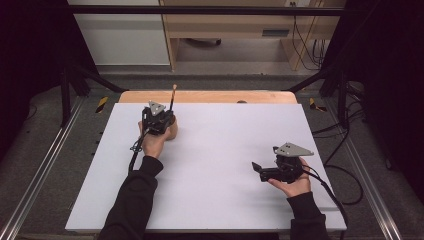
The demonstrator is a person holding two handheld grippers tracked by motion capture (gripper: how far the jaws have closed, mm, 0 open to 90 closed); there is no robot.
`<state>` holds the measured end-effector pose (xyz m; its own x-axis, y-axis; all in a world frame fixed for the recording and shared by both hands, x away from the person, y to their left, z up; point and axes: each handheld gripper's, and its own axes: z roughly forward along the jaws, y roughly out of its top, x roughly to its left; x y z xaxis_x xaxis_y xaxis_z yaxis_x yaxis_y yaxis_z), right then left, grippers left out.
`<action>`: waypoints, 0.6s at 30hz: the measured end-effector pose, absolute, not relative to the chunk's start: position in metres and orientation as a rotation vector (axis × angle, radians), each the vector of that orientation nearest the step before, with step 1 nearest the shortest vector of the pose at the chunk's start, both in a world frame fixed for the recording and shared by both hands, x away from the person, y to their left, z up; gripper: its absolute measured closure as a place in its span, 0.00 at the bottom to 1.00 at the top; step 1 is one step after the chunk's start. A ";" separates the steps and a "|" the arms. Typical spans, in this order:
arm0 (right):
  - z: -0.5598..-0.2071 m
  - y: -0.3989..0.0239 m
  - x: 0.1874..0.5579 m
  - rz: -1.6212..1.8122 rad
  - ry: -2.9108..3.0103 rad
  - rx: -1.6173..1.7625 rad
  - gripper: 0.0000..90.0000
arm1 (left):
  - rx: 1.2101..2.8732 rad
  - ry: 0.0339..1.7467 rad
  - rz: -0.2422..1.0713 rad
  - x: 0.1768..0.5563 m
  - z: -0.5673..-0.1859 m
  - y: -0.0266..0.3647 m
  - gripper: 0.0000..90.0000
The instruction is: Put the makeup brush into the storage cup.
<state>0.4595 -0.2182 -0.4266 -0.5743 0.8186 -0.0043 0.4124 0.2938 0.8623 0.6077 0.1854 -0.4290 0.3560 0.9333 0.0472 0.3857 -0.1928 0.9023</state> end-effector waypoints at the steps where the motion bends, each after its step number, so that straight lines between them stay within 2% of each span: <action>1: -0.427 -0.218 0.459 1.209 2.119 1.099 0.06 | 1.757 1.171 0.797 0.607 -0.429 0.186 0.93; 18: -0.426 -0.218 0.459 1.212 2.118 1.096 0.06 | 1.772 1.190 0.797 0.603 -0.434 0.188 0.93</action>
<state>0.4590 -0.2184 -0.4260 -0.5755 0.8178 -0.0041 0.4107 0.2933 0.8633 0.6033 0.1881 -0.4339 0.3479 0.9361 0.0520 0.4048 -0.2001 0.8922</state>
